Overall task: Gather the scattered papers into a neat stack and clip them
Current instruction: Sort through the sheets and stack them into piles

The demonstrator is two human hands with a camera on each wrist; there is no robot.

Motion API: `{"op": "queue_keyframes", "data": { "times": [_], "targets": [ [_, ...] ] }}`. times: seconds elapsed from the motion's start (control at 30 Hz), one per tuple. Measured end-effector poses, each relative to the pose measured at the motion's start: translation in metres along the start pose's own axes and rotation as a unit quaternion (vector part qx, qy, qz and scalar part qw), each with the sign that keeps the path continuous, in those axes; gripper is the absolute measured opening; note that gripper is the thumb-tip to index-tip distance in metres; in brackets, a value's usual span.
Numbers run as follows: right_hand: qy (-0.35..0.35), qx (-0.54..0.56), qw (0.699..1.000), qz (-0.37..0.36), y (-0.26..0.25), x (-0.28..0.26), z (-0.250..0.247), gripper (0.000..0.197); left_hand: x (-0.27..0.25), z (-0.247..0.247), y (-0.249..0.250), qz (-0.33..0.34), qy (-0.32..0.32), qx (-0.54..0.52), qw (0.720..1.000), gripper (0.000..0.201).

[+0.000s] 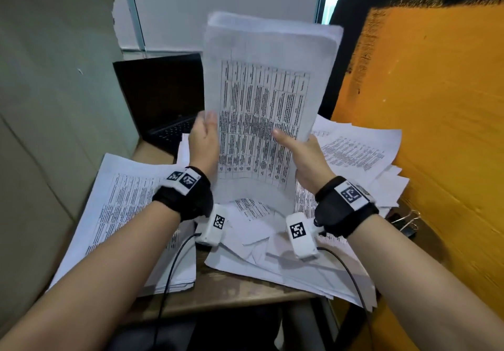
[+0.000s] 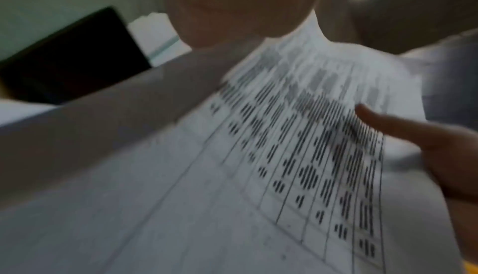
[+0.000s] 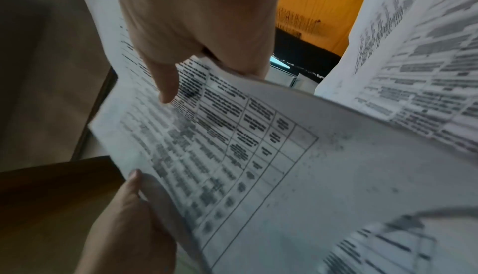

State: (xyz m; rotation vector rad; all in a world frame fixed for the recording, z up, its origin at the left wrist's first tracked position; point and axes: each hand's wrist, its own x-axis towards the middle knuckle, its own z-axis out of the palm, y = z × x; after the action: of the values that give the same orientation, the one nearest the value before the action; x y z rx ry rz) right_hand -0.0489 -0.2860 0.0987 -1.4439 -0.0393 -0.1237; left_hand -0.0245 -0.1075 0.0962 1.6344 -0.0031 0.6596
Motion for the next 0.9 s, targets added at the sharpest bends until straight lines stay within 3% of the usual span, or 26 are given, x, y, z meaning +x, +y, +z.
{"op": "queue_keyframes", "data": {
  "times": [0.1, 0.13, 0.2, 0.27, 0.33, 0.4, 0.47, 0.53, 0.6, 0.67, 0.77, 0.83, 0.9],
  "targets": [
    [0.001, 0.015, 0.999, -0.038, -0.010, -0.001, -0.001, 0.045, 0.004, 0.000, 0.009, 0.033, 0.055, -0.032, 0.997, 0.019],
    [-0.010, 0.011, 0.999, -0.042, -0.013, -0.004, -0.002, 0.046, 0.006, 0.000, 0.010, 0.038, 0.058, -0.036, 0.997, 0.017],
    [-0.035, -0.008, 0.998, -0.045, -0.017, -0.010, -0.003, 0.049, 0.007, 0.002, 0.008, 0.068, 0.051, -0.031, 0.996, 0.016],
    [-0.063, -0.090, 0.989, -0.103, -0.021, -0.014, 0.002, 0.034, 0.001, 0.004, 0.015, 0.097, 0.026, -0.037, 0.994, 0.012],
    [-0.040, -0.149, 0.974, -0.165, -0.024, -0.016, 0.008, 0.019, -0.004, 0.006, 0.022, 0.126, 0.011, -0.052, 0.991, 0.010],
    [-0.017, -0.161, 0.972, -0.172, -0.018, -0.013, 0.005, 0.016, -0.005, 0.005, 0.020, 0.092, 0.019, -0.082, 0.992, 0.021],
    [-0.048, -0.186, 0.976, -0.100, -0.003, -0.006, -0.004, 0.009, 0.003, 0.000, 0.002, 0.015, 0.011, -0.092, 0.996, 0.024],
    [-0.108, -0.236, 0.966, -0.011, 0.016, -0.002, -0.011, 0.014, 0.004, -0.005, -0.013, -0.065, -0.019, -0.029, 0.997, 0.023],
    [-0.091, -0.223, 0.971, -0.012, 0.022, -0.001, -0.011, 0.024, 0.003, -0.007, -0.021, -0.085, -0.023, 0.009, 0.996, 0.022],
    [-0.033, -0.150, 0.986, -0.061, 0.011, -0.002, -0.007, 0.041, 0.008, -0.009, -0.016, -0.044, 0.008, -0.037, 0.998, 0.006],
    [0.019, -0.110, 0.979, -0.168, -0.016, 0.002, 0.004, 0.061, 0.020, -0.012, 0.004, 0.002, -0.009, -0.089, 0.996, 0.013],
    [0.072, -0.127, 0.957, -0.249, -0.037, 0.008, 0.009, 0.075, 0.025, -0.010, 0.015, -0.010, -0.055, -0.088, 0.995, 0.018],
    [0.139, -0.181, 0.907, -0.354, -0.065, 0.007, 0.017, 0.083, 0.027, -0.008, 0.017, -0.071, -0.099, -0.088, 0.989, 0.021]
  ]
}}
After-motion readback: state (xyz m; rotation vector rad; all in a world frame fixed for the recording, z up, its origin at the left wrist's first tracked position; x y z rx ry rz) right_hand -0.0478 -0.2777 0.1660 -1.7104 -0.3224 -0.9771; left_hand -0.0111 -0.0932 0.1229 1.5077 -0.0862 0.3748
